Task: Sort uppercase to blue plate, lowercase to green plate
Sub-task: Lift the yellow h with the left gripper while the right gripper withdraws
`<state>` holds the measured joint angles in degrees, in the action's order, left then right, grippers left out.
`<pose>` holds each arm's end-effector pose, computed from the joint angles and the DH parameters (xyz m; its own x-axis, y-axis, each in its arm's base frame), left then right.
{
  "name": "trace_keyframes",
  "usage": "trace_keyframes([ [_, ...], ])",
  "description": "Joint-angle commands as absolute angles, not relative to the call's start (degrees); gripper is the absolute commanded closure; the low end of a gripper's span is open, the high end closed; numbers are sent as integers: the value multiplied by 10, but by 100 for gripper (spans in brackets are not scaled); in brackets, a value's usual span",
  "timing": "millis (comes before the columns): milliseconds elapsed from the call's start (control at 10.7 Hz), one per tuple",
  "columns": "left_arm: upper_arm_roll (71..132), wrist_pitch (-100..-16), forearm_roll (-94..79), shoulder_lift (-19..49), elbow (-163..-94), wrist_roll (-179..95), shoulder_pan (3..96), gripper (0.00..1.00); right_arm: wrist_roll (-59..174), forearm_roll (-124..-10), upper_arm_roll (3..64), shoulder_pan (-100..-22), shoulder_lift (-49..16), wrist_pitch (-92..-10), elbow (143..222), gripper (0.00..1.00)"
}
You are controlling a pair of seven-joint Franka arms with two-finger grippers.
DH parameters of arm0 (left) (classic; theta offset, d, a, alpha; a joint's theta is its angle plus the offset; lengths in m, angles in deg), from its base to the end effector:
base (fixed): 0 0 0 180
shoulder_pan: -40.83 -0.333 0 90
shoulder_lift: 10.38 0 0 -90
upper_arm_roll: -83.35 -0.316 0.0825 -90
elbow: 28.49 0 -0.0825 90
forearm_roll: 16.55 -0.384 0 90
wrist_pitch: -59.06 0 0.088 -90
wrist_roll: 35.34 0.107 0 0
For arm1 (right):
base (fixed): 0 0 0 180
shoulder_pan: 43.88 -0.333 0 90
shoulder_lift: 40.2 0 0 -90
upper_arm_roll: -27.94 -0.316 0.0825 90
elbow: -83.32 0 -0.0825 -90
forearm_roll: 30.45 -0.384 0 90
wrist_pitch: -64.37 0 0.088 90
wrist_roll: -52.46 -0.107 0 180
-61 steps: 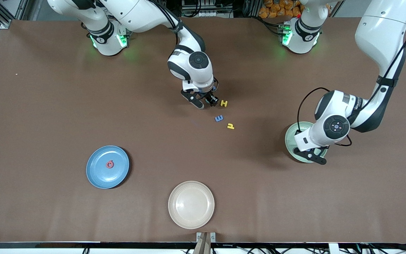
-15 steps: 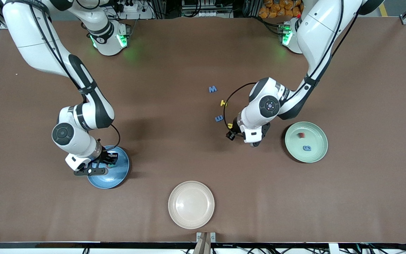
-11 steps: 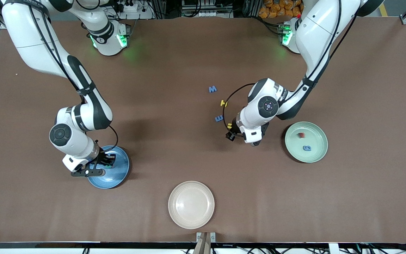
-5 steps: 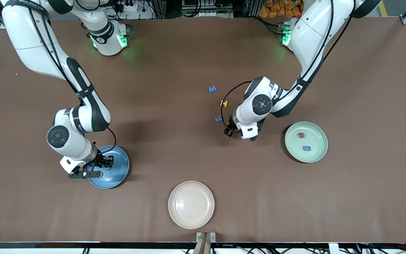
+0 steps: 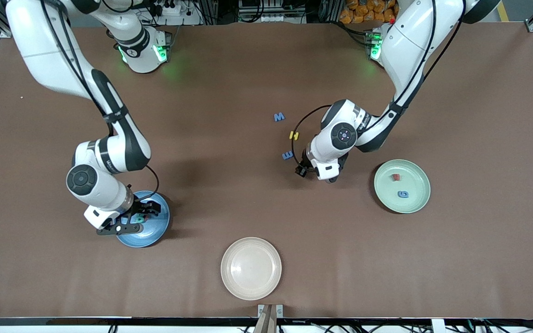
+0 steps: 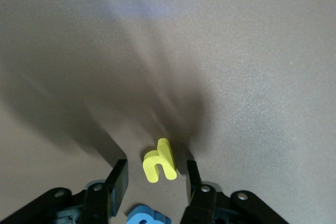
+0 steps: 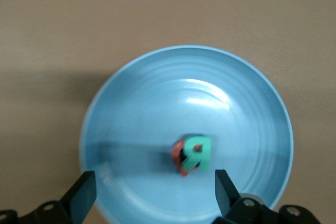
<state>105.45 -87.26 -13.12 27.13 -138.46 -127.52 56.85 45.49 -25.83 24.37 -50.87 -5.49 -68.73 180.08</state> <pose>0.4992 -0.3797 0.1721 0.4634 0.8467 -0.2617 0.8764 -0.4816 -0.0064 0.6708 0.1189 0.2495 0.9939 0.1054 0.0324 0.1047 -0.9943 0.0212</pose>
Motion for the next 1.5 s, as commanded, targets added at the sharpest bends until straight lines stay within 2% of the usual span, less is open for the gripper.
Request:
trace_keyframes([
  [0, 1049, -881, -157, 256, -1402, -1283, 574, 50, 453, -268, 250, -527, -117, -623, 1813, 0],
  [561, 1049, -892, -161, 264, -1401, -1279, 574, 67, 445, -269, 243, -560, -203, -482, 1811, 0],
  [748, 1049, -892, -172, 264, -1401, -1272, 574, 76, 428, -269, 227, -566, -228, -440, 1811, 0],
  [1028, 1049, -892, -195, 268, -1401, -1270, 574, 88, 363, -268, 181, -563, -253, -427, 1814, 0],
  [1402, 1049, -870, -195, 257, -1393, -1226, 573, 94, 282, -268, 134, -566, -262, -405, 1817, 0],
])
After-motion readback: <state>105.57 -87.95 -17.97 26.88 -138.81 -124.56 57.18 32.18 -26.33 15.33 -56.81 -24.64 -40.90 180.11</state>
